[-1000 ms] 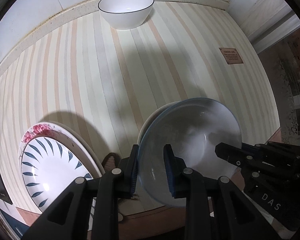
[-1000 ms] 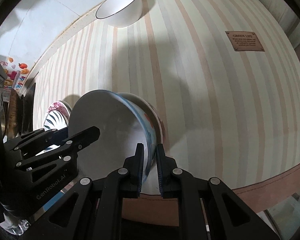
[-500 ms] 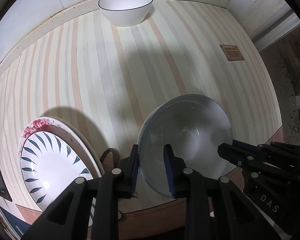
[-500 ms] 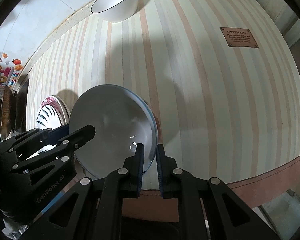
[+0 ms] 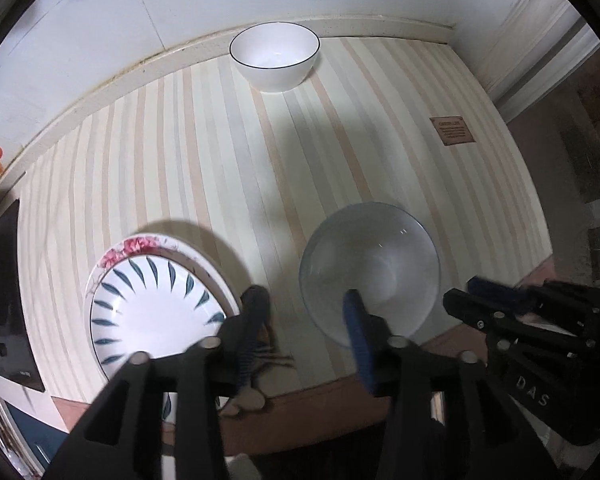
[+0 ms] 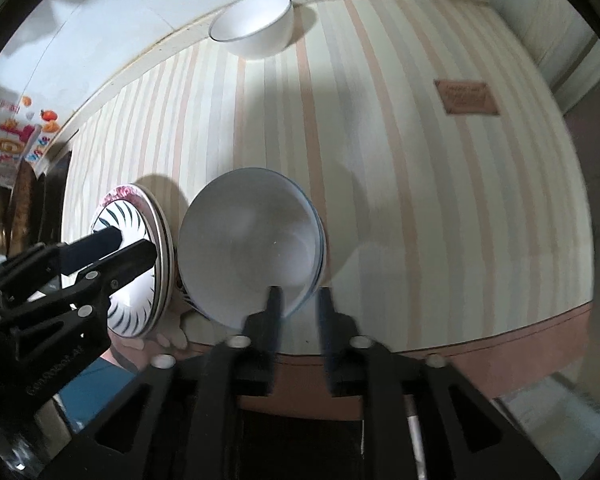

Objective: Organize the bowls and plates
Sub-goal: 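Open both tools and lift them off the nested bowls, then grasp the rim of the black-rimmed white bowl with both tools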

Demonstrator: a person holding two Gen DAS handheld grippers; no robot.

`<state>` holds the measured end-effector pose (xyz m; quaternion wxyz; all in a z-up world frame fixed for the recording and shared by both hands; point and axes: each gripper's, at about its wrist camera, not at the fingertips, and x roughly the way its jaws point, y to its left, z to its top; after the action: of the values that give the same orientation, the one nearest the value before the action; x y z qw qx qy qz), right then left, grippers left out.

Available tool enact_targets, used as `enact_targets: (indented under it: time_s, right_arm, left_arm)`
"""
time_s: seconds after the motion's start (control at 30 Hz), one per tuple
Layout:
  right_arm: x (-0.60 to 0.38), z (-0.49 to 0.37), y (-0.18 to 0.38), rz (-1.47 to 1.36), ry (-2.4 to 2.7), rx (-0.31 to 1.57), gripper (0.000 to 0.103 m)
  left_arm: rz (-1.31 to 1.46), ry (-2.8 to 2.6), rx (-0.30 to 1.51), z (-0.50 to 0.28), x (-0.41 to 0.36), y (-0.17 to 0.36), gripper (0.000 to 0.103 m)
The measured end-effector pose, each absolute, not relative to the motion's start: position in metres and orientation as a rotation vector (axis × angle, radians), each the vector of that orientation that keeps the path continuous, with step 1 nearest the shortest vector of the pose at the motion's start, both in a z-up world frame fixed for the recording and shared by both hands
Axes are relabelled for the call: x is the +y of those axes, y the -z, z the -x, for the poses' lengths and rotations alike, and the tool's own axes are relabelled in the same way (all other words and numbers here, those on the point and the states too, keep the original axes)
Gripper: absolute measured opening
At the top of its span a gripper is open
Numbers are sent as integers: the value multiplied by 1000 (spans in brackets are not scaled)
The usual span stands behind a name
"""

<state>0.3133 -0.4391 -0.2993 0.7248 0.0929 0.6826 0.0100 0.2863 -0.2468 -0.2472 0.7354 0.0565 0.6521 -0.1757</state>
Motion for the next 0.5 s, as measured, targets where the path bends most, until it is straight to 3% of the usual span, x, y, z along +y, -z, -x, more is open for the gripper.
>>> enact_targets:
  time_s: [0.03,0.13,0.23,0.5]
  right_arm:
    - [-439,-312,294,-197,-22,1499,64]
    - [-441,-307,280,-196,-27,1474,80]
    - [-444,-303,271,-201,-40,1482,86]
    - [-456,-327,265,-259,-74,1483,93]
  left_arm:
    - [-114,392,1443,-286,-245,246,60]
    - [-87,391,1448,-286,-237,242,76]
    - [-58,391,1456,-290,-233,239,86]
    - [36,411,1445,-332,-231,235,88]
